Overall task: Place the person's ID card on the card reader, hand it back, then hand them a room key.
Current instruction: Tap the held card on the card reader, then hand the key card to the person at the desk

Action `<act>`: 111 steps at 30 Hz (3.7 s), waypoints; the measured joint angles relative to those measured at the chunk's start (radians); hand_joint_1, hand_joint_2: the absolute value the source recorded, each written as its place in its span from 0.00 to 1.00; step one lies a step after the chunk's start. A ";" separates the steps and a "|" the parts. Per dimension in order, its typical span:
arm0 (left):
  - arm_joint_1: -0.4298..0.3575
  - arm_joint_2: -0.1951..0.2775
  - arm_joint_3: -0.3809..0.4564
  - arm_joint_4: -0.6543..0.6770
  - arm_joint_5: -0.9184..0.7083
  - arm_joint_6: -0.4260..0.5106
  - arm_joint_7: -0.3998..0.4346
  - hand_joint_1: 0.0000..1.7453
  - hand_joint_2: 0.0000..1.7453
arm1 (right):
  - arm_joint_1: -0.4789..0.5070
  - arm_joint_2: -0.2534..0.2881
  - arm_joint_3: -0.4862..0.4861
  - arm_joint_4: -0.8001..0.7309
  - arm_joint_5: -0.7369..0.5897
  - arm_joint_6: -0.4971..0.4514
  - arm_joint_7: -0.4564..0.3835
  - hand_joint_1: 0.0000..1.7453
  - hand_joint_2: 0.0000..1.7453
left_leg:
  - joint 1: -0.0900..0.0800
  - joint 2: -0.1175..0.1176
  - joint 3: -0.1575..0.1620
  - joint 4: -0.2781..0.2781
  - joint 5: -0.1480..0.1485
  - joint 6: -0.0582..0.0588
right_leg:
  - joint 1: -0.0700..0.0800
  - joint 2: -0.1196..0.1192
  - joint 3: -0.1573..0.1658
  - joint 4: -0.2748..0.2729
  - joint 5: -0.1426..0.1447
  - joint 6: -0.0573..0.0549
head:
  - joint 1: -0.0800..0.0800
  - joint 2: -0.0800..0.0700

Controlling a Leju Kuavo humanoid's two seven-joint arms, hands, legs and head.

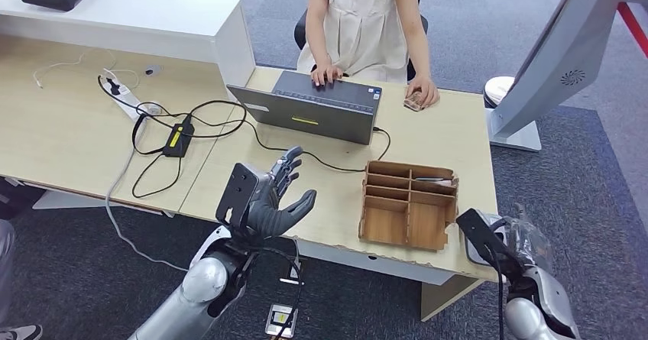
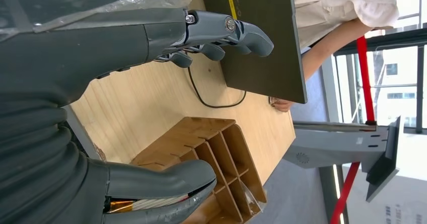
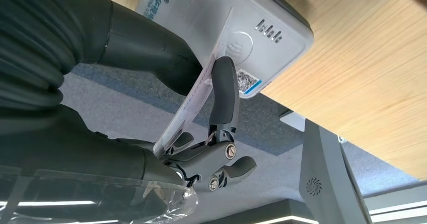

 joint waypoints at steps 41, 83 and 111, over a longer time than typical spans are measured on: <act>0.001 -0.001 -0.003 0.000 -0.006 -0.028 0.017 0.00 1.00 | -0.023 0.039 0.086 0.005 0.006 0.002 0.003 1.00 1.00 | 0.000 0.000 0.001 0.000 0.001 0.000 | 0.000 0.000 0.000 0.000 0.000 0.000 | 0.000 0.000; -0.126 -0.080 -0.071 0.127 0.045 -0.127 -0.044 0.00 1.00 | -0.598 0.191 0.094 0.182 -0.097 -0.034 -0.209 1.00 1.00 | 0.000 0.001 -0.003 0.000 0.002 -0.001 | 0.000 0.000 -0.003 0.002 0.002 0.000 | 0.000 0.000; -0.120 -0.062 -0.088 0.131 0.042 -0.051 -0.006 0.00 1.00 | -0.670 0.368 0.166 0.546 -0.196 -0.089 -0.273 0.00 1.00 | 0.000 0.000 -0.005 0.000 0.003 -0.002 | 0.000 0.001 -0.006 0.002 0.003 0.000 | 0.000 0.000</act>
